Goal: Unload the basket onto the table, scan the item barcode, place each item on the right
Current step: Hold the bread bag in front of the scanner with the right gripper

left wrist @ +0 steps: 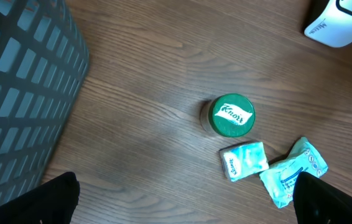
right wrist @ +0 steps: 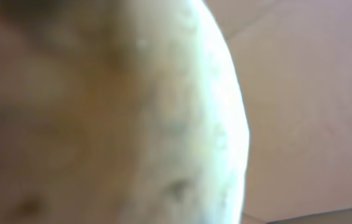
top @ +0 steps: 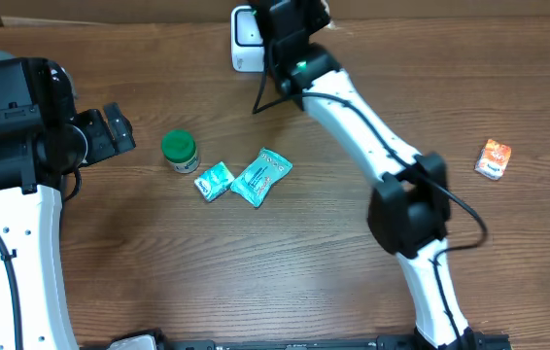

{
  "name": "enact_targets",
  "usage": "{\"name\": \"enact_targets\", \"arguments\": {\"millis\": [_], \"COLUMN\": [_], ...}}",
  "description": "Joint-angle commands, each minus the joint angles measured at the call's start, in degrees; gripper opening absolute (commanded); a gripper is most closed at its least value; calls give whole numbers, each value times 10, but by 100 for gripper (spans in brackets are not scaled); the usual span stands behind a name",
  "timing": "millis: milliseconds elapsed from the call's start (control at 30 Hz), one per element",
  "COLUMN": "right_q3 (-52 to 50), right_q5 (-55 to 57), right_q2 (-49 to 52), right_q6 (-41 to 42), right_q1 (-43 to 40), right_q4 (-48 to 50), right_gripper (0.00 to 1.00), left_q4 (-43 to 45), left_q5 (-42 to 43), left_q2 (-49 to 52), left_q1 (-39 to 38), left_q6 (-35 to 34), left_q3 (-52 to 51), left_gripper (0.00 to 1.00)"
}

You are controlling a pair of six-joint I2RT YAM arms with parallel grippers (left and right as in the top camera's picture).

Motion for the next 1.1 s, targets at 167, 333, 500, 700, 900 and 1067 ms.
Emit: {"name": "enact_targets", "arguments": {"millis": [167, 333, 500, 700, 900, 1067], "right_q3": [9, 9, 9, 9, 9, 9], "right_q5": [49, 68, 80, 80, 104, 107], "right_q2": [98, 116, 117, 117, 114, 72], "right_q6": [-109, -111, -113, -113, -158, -136], "right_q1": [25, 27, 27, 30, 44, 54], "right_q4": [58, 89, 103, 103, 103, 90], "right_gripper": [4, 4, 4, 4, 4, 4], "left_q4": [0, 0, 0, 0, 0, 0], "left_q5": [-7, -7, -7, -7, -7, -7], "left_q2": [-10, -10, -10, -10, -10, -10], "left_q1": [3, 3, 3, 3, 3, 3], "left_q6": [13, 13, 13, 13, 13, 13], "left_q3": [3, 3, 3, 3, 3, 3], "left_gripper": [100, 100, 100, 100, 100, 100]}}
